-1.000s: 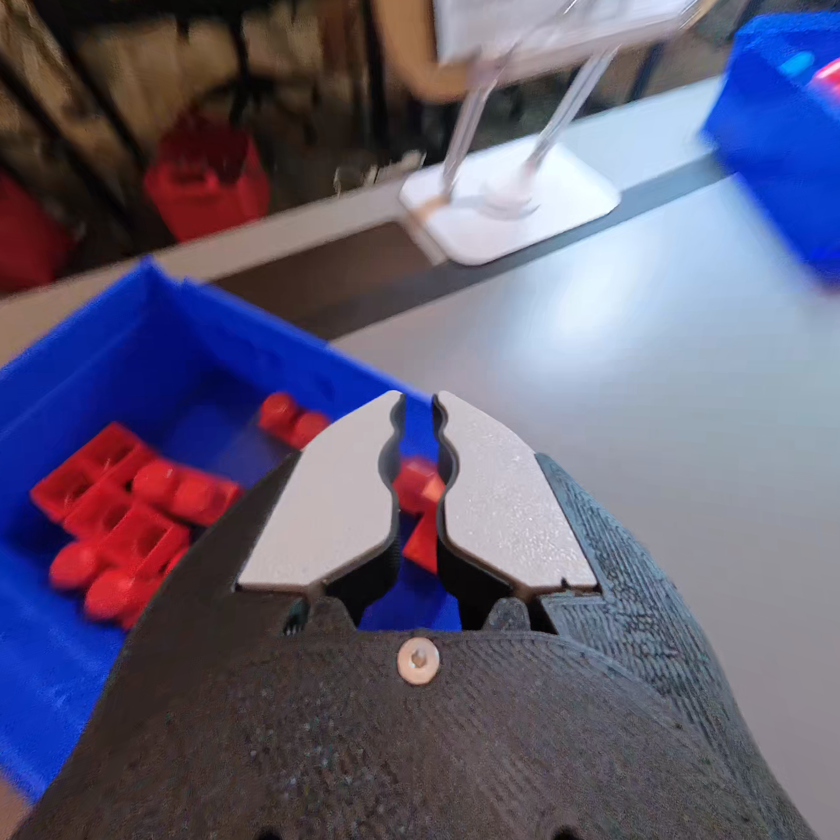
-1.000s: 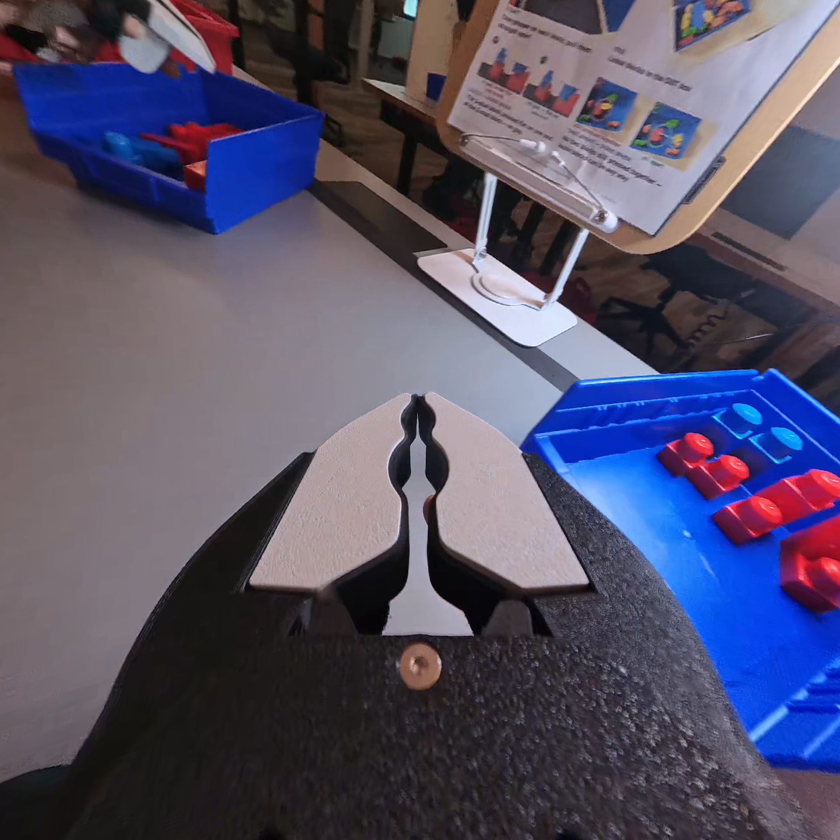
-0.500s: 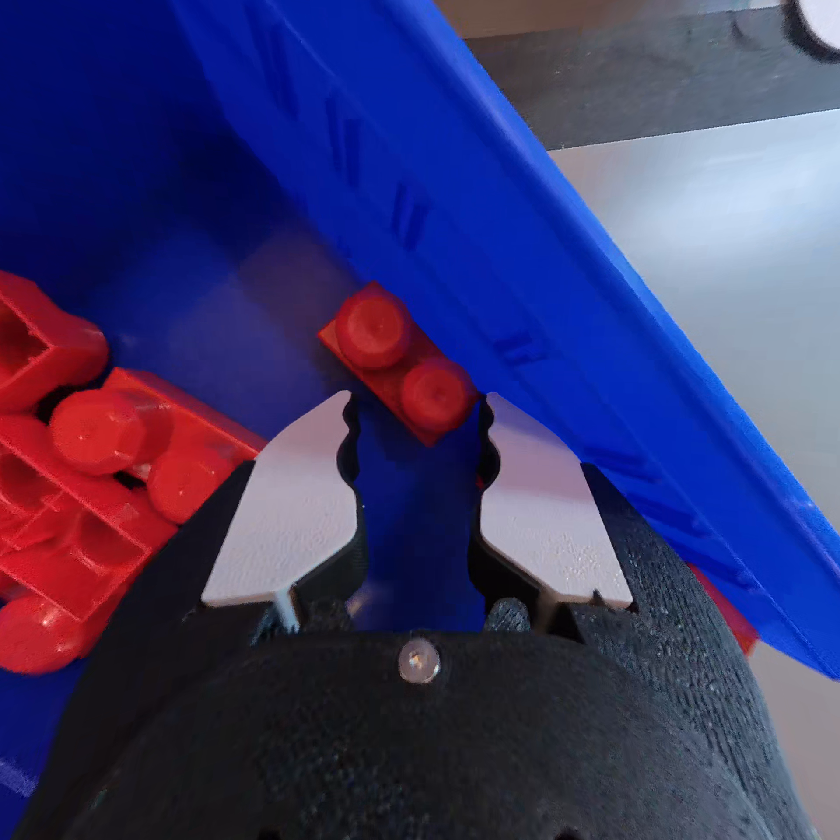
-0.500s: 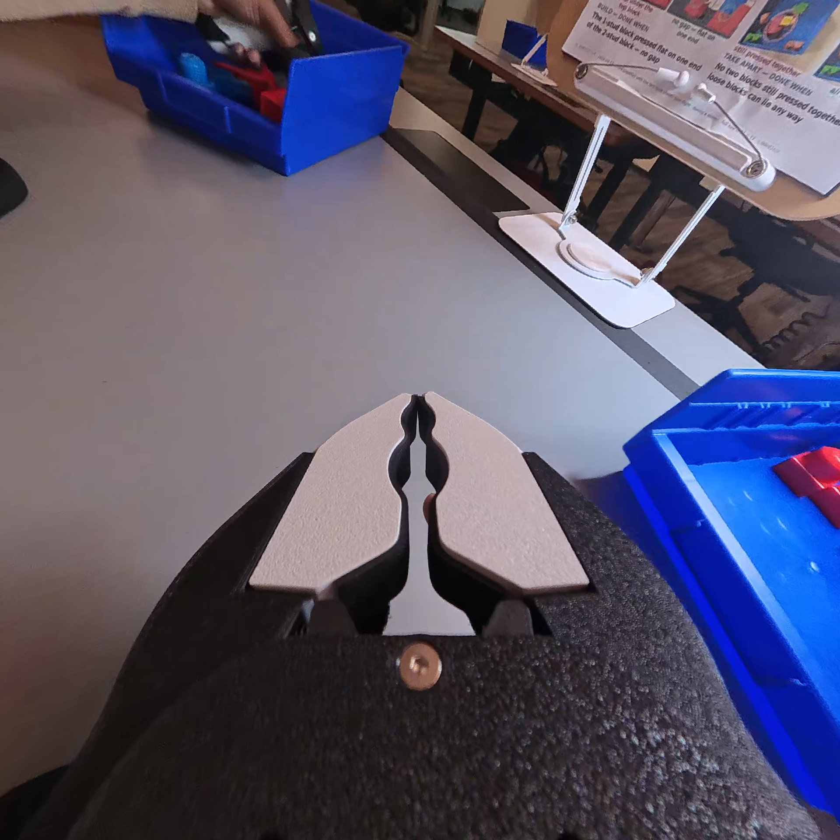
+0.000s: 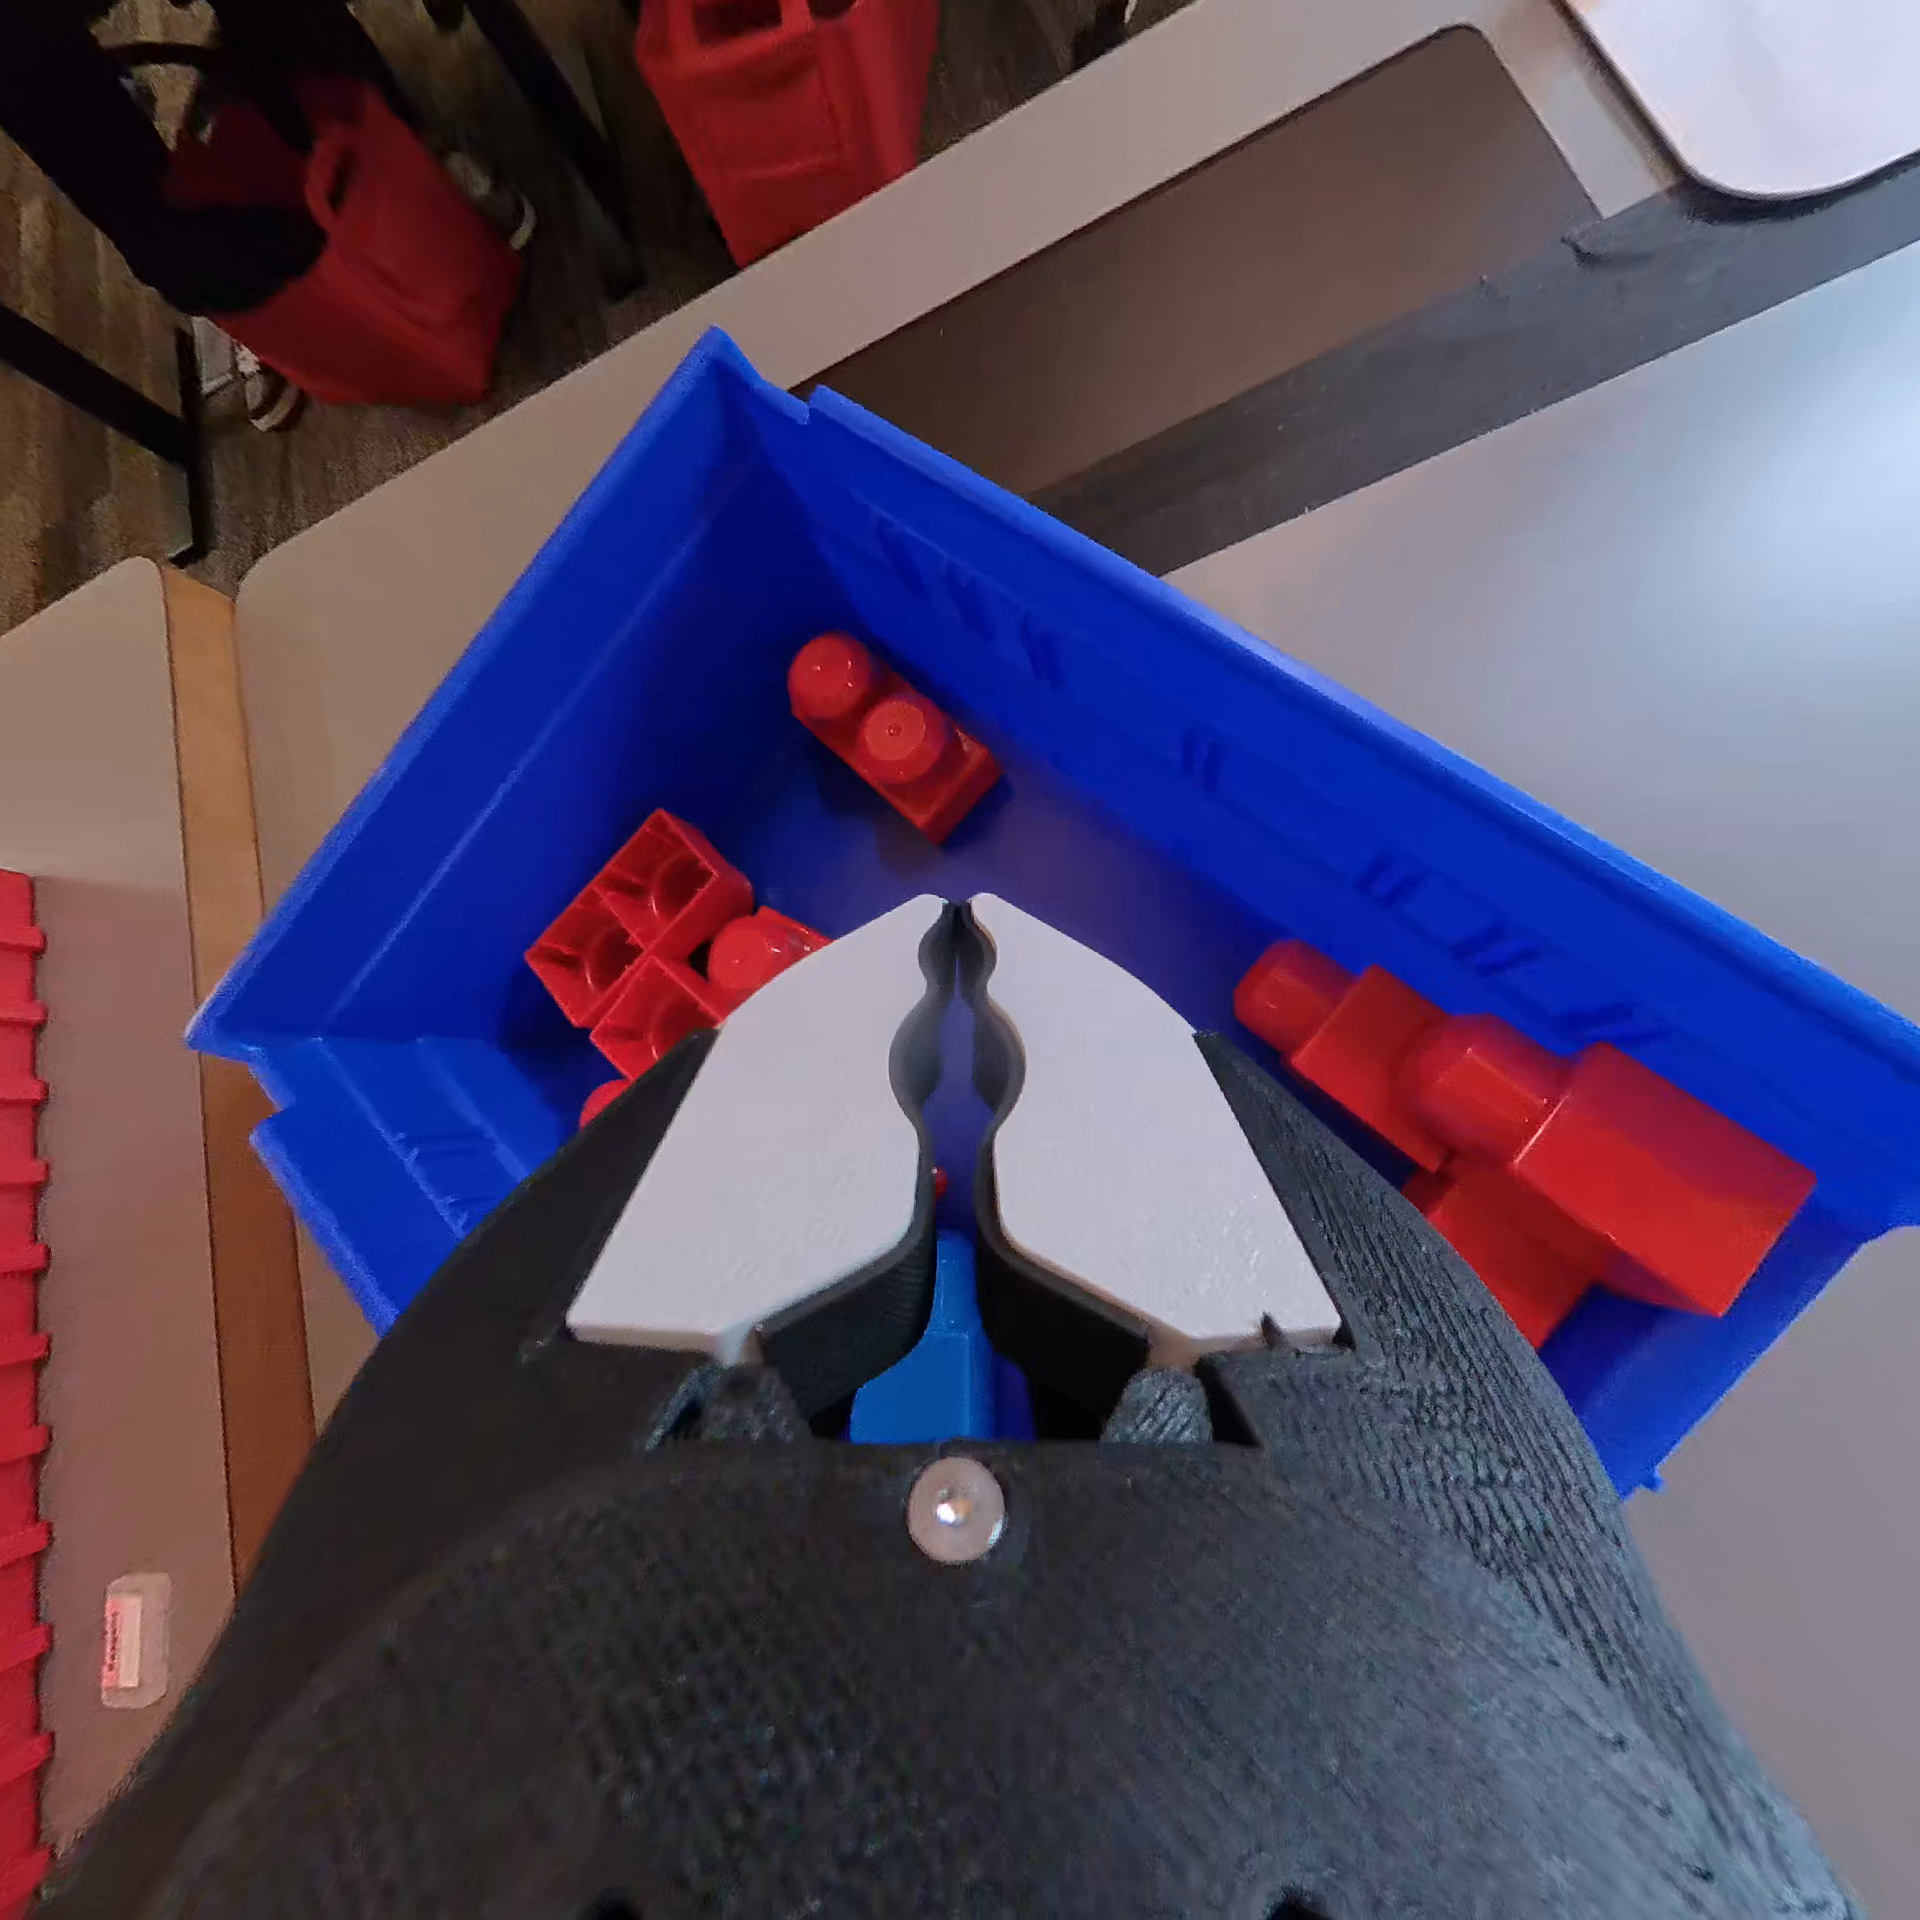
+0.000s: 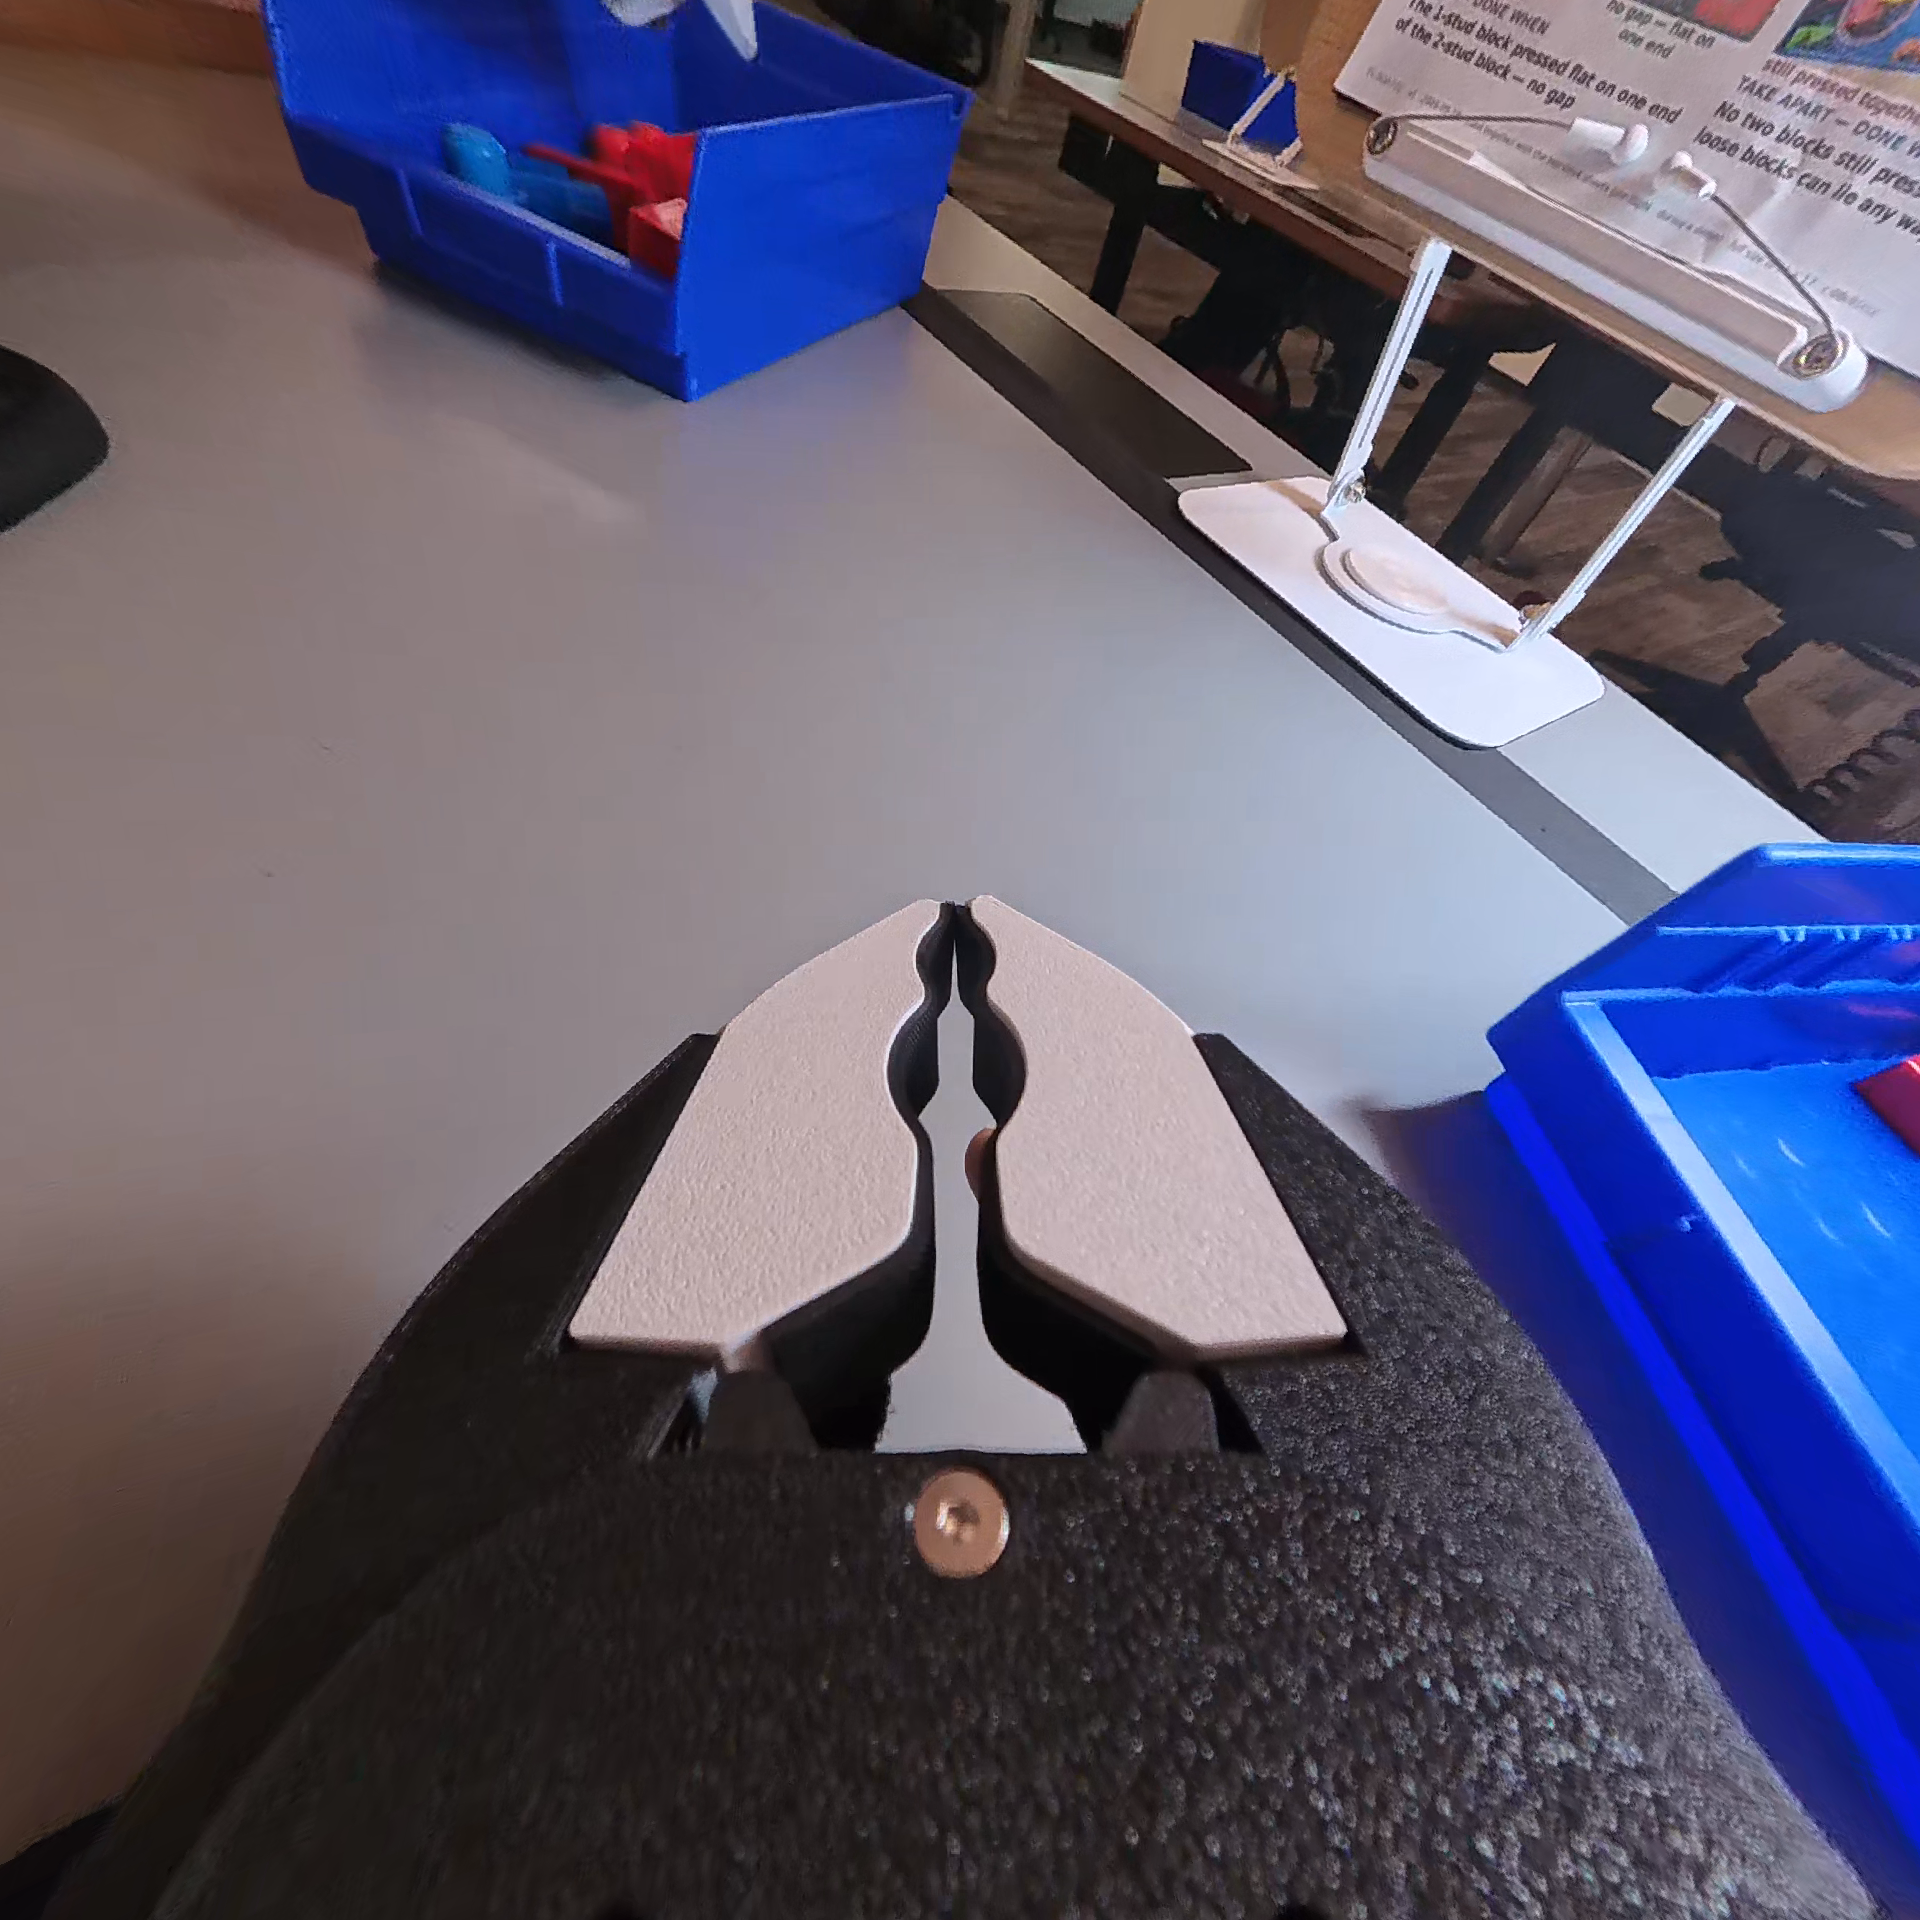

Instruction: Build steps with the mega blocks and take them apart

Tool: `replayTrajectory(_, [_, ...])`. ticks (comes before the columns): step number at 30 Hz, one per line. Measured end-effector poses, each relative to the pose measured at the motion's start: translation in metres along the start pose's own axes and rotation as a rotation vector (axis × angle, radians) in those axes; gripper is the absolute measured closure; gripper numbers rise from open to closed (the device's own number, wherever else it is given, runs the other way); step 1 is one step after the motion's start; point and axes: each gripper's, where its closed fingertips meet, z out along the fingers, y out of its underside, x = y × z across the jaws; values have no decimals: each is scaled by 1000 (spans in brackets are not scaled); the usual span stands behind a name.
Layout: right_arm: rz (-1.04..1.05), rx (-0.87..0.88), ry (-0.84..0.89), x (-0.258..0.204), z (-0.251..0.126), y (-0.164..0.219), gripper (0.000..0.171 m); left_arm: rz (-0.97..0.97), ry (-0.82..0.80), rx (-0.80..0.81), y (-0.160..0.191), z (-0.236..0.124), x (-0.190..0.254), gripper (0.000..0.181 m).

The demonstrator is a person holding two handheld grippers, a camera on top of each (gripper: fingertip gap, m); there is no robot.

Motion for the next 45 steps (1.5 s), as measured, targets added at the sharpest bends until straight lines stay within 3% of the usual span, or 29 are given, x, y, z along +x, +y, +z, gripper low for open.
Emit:
replayTrajectory(3, [-14,0,12,-1,-1,-1,171,-22,-25,13,-5,8,-4,179])
replayTrajectory(10, [2,-1,18,0,-2,0,171,-205,-24,-47,-7,57,-15,138])
replayTrajectory(13, [1,-9,18,-1,-1,2,171,-267,-37,-96,1,83,-20,128])
replayTrajectory(17, [8,-20,12,-2,2,6,171,-328,-50,-141,8,112,-19,127])
replayTrajectory(20, [17,-26,11,-1,4,9,171,-335,-82,-162,10,124,-20,142])
replayTrajectory(25, [15,-22,16,-1,2,10,171,-280,-97,-166,7,109,-29,146])
replayTrajectory(27, [18,-12,14,0,2,8,171,-209,-96,-118,-5,87,-34,146])
replayTrajectory(30, [30,5,4,-1,2,6,171,-99,-15,79,-44,32,-24,146])
replayTrajectory(33, [35,38,-36,-7,2,-1,171,128,238,355,-86,-48,49,146])
replayTrajectory(35, [45,62,-90,-14,4,-12,163,317,384,425,-85,-95,120,146])
replayTrajectory(38, [69,26,-240,-33,11,-27,133,596,641,451,-51,-145,244,147])
replayTrajectory(41, [-27,4,-339,-58,20,-44,113,833,823,425,2,-168,350,147])
replayTrajectory(43, [-112,-19,-420,-83,25,-49,103,911,895,444,26,-177,400,147])
replayTrajectory(45, [-170,-62,-507,-110,27,-42,106,939,955,459,37,-184,430,147])
